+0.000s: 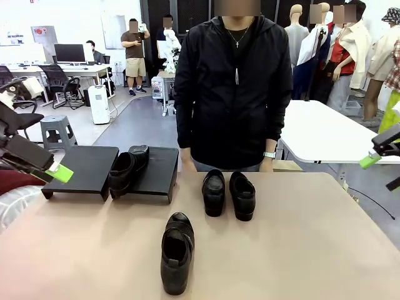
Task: Organize the shoes by placing them on the stand.
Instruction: Pick up one Shoe and place it in the middle of the table, then place the Shoe from the middle of the table onto the Shoes Stand.
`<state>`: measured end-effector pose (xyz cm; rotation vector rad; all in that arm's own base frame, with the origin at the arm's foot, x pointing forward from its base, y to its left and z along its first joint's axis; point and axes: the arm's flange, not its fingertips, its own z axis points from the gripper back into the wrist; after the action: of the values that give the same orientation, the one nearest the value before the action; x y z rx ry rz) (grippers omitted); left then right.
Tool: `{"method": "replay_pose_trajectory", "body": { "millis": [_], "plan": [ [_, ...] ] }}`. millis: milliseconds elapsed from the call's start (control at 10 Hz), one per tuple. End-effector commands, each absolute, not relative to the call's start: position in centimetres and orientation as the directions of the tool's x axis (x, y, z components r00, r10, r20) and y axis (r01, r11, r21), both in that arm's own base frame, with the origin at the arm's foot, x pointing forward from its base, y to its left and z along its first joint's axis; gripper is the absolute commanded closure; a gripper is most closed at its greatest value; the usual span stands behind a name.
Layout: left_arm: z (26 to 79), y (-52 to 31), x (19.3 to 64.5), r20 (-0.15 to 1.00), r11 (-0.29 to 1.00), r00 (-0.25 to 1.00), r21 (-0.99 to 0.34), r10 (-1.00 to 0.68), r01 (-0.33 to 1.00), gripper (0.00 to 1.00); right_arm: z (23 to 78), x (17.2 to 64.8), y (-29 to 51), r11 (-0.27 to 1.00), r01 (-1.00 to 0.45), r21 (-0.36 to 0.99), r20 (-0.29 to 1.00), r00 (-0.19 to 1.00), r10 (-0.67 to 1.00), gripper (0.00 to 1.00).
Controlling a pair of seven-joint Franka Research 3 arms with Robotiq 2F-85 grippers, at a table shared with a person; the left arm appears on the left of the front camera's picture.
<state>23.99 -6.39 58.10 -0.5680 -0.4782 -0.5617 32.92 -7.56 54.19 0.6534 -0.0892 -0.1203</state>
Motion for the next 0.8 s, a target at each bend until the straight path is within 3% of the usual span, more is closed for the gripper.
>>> {"method": "replay_pose_trajectory", "body": {
  "millis": [0,700],
  "plan": [
    [57.87,-6.05,24.07,0.565,0.695,0.733,-0.35,-0.378,0.628,0.0,54.62,33.56,-4.61,0.81,0.055,0.585,0.028,0.996,-0.087,0.0],
    [57.87,-6.05,24.07,0.565,0.695,0.733,-0.35,-0.378,0.628,0.0,54.62,33.56,-4.61,0.81,0.055,0.585,0.028,0.996,-0.087,0.0]
  ]
}}
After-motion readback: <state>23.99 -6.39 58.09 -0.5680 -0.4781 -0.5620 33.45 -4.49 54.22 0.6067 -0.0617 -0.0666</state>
